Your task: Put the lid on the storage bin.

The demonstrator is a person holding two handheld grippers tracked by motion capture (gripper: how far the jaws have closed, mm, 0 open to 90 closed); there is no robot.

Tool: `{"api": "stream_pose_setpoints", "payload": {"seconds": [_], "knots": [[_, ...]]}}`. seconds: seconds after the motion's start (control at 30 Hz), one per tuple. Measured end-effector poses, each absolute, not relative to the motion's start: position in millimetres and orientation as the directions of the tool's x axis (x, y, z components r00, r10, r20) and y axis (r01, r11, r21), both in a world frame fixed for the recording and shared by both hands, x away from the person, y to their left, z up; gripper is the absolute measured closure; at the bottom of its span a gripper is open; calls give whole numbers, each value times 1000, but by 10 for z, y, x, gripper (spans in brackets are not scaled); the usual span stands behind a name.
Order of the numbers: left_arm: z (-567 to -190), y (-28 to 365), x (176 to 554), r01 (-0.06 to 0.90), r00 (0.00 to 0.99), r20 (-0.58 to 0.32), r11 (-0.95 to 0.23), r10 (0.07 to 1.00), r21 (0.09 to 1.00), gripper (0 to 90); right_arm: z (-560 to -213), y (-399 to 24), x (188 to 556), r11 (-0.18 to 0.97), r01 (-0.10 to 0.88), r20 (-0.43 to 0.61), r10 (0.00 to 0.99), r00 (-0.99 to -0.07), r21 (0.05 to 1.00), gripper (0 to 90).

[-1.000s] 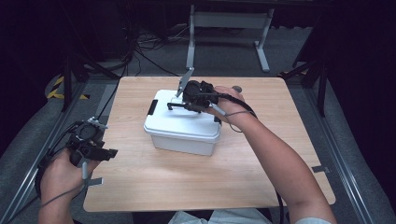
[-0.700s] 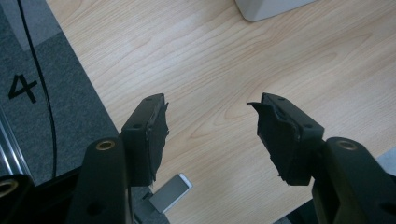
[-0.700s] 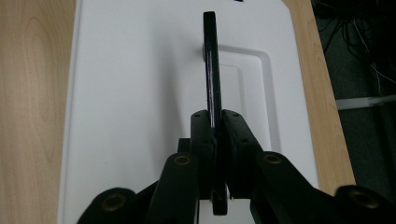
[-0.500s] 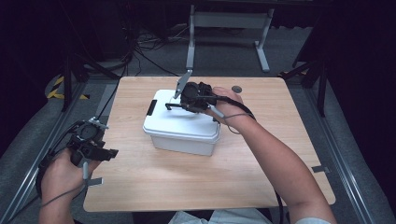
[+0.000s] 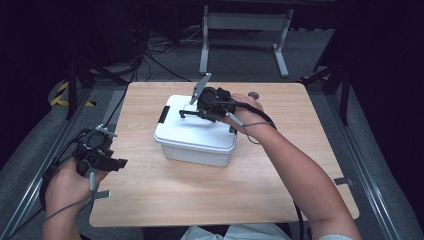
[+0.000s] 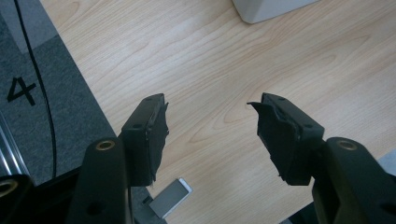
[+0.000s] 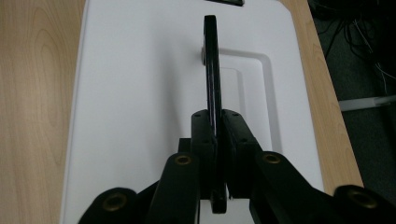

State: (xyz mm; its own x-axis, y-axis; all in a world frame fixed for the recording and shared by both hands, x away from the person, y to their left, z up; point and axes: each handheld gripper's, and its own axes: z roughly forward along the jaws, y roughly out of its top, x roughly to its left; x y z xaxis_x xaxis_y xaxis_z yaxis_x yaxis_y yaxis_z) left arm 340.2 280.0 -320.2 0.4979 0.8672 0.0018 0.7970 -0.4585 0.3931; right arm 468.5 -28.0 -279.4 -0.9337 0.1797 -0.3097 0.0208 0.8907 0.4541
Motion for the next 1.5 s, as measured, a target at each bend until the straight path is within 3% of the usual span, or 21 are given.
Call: {"api": "stream_pose_setpoints", "payload": {"seconds": [0.73,0.9,1.5], "knots": [[-3194,2777,3379,796,500,3,-460,866,393,427,-2839,-289,4803,892,61,-255,193,-948,447,840],[-3199,2774,3395,796,501,4,-463,865,391,427,-2833,-252,4736,900,23,-303,171,-938,436,841],[-3193,2768,3438,789,512,4,-472,859,394,427,-2676,-113,4696,869,-42,-329,142,-934,493,846]]}}
